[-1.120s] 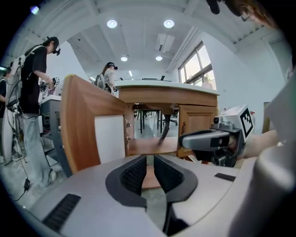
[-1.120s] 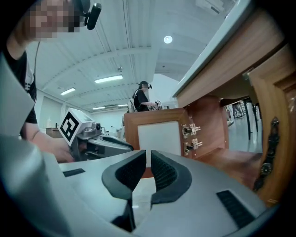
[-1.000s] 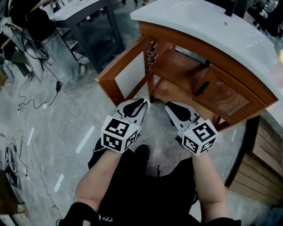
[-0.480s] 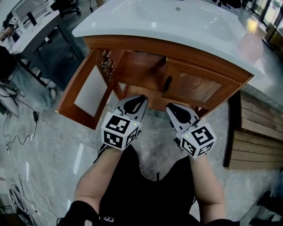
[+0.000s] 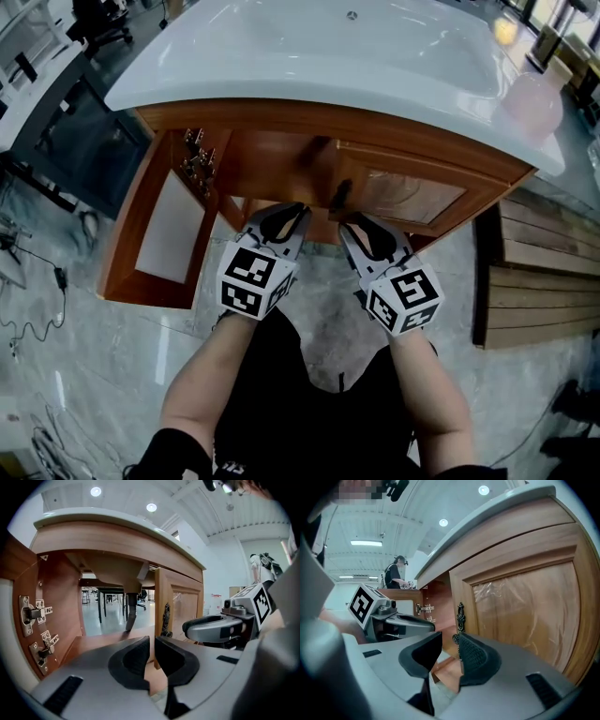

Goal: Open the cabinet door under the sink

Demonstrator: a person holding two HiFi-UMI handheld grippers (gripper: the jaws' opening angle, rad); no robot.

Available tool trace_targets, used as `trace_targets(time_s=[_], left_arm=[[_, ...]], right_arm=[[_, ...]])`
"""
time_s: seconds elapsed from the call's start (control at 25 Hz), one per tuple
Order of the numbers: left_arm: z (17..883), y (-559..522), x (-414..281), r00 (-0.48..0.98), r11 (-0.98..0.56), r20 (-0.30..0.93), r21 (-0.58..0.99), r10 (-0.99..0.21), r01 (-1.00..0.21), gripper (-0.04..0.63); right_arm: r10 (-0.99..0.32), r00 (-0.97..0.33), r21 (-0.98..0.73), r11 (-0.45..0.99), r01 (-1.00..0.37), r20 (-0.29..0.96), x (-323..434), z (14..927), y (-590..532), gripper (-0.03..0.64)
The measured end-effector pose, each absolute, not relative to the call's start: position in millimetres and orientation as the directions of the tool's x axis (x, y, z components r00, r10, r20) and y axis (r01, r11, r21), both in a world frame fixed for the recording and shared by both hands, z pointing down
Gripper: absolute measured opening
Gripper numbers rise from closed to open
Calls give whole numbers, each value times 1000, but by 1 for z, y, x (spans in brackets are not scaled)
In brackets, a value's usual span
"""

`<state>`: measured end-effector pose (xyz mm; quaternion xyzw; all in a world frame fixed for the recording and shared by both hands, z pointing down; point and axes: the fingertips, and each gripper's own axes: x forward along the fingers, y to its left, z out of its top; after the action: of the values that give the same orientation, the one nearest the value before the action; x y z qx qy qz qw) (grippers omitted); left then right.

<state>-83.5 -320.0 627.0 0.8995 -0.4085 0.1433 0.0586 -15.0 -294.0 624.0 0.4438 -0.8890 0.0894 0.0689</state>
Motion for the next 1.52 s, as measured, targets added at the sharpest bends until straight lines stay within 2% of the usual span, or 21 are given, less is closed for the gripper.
trace_targets(time_s=[0.28,0.52,0.76,1.08,1.32,1.52], left_arm=[[635,-335,-98,624,-657,308,-6,-718,-753,48],[634,-336,-103,625,-658,309,-5,-717,-753,84],[635,-334,-107,620,-652,318,9,-717,-758,86],[628,-322,-102,659,-690,301,1,-690,-723,86],[606,-308,-80,733,-759,247,-11,-633,-652,146],[594,-292,-59,792,-815,219,-26,-569,-579,150]], right_arm=[[-840,-500,-119,486,-866,211,-26,636,-322,137],[-876,-426,-77,419,-905,228,-33,643,-329,137],[-895,-386,-32,389,-921,224,-30,642,-330,92],[-849,-471,-15,481,-876,241,-30,641,-320,81],[-808,-534,-14,548,-836,249,-31,644,-296,80],[-760,-601,-25,615,-788,248,-30,646,-271,80]])
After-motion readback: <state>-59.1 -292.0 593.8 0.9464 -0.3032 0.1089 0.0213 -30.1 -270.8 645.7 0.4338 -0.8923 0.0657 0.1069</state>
